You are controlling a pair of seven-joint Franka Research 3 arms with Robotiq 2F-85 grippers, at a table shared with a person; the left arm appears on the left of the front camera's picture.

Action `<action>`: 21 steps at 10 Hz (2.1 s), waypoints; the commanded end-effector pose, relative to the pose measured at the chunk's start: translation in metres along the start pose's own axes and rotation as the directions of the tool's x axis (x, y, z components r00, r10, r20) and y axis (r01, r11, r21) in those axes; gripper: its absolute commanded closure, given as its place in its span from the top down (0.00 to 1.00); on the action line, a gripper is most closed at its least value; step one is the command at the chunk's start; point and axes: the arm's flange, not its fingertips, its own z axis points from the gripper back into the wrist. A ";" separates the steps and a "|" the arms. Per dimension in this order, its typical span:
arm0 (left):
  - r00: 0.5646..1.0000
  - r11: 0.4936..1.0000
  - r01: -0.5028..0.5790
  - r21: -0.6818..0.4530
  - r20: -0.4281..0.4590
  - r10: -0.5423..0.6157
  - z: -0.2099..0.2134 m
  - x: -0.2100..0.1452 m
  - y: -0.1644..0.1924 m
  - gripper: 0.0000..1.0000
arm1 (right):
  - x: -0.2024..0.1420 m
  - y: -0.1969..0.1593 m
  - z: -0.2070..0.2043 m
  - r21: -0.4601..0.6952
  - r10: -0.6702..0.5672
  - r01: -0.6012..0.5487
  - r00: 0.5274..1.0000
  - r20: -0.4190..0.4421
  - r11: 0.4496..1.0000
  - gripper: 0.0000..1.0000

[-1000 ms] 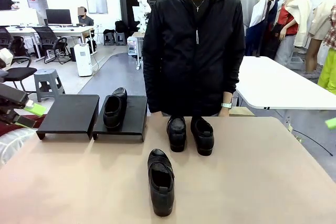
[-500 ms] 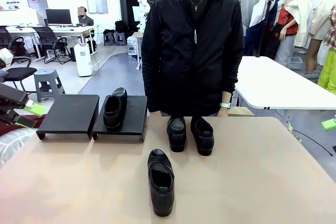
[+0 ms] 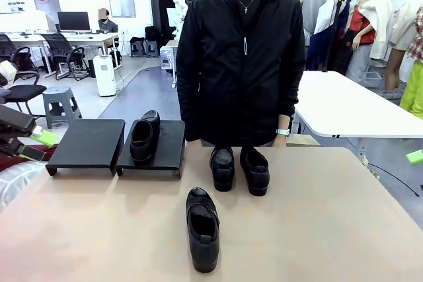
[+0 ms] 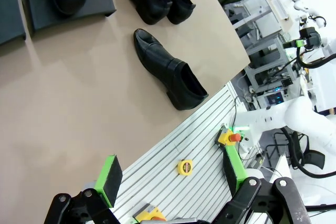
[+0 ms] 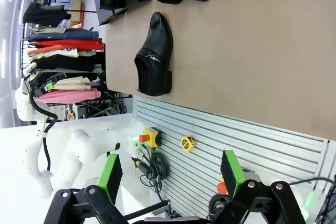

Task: Organize the shoes by placing them on the stand.
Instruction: Place the Shoe from the middle of the table onto the Shoes Stand.

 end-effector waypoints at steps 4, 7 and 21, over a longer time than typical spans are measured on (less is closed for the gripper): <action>1.000 0.999 0.020 -0.027 0.014 -0.020 0.000 0.000 0.001 1.00 | -0.002 0.000 0.003 -0.006 0.019 -0.019 1.000 -0.007 1.000 1.00; 0.974 0.971 -0.212 0.109 0.107 0.200 -0.008 0.000 -0.026 1.00 | -0.002 0.000 0.003 -0.006 0.019 -0.019 1.000 -0.007 1.000 1.00; 0.906 0.654 -0.258 0.711 -0.057 0.419 -0.373 -0.003 -0.155 1.00 | -0.002 0.000 0.003 -0.006 0.019 -0.019 1.000 -0.007 1.000 1.00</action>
